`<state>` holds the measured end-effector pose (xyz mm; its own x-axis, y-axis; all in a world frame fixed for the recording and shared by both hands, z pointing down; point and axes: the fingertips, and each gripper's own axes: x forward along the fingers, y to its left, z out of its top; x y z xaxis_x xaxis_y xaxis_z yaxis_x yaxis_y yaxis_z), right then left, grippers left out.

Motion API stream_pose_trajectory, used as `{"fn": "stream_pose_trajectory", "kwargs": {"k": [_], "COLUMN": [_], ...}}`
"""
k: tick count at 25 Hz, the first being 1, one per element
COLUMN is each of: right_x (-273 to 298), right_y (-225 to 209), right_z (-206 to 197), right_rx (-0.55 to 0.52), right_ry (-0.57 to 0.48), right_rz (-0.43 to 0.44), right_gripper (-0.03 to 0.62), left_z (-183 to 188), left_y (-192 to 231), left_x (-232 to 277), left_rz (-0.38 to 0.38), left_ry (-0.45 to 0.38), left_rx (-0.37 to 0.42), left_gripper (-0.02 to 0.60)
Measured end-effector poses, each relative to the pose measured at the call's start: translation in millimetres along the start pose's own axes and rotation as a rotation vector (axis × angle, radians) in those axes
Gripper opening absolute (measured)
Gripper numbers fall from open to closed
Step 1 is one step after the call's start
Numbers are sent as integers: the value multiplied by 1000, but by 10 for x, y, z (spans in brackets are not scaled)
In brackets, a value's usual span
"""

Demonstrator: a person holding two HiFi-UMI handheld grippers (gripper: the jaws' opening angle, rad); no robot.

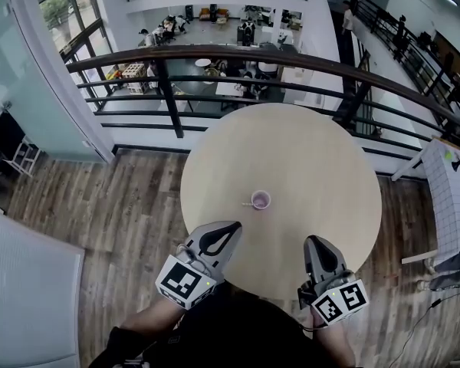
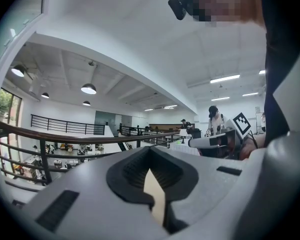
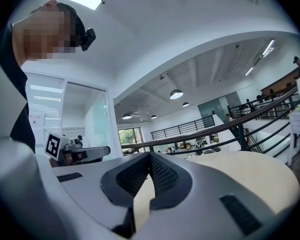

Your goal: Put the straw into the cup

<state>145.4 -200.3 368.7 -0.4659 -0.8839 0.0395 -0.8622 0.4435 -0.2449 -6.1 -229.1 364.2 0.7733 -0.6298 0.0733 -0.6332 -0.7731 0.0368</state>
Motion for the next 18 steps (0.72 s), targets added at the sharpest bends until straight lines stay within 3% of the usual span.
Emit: {"fn": "stream_pose_trajectory", "kwargs": {"k": [18], "right_x": [41], "right_y": [-36], "right_z": [-26], "right_rx": [-28], "right_ry": [5], "right_rz": [-11], "right_gripper": [20], "left_z": [-74], "left_y": [22], "left_x": [88], "left_rz": [-11], "left_ry": [21], "left_rx": [-10], "left_gripper": [6]}}
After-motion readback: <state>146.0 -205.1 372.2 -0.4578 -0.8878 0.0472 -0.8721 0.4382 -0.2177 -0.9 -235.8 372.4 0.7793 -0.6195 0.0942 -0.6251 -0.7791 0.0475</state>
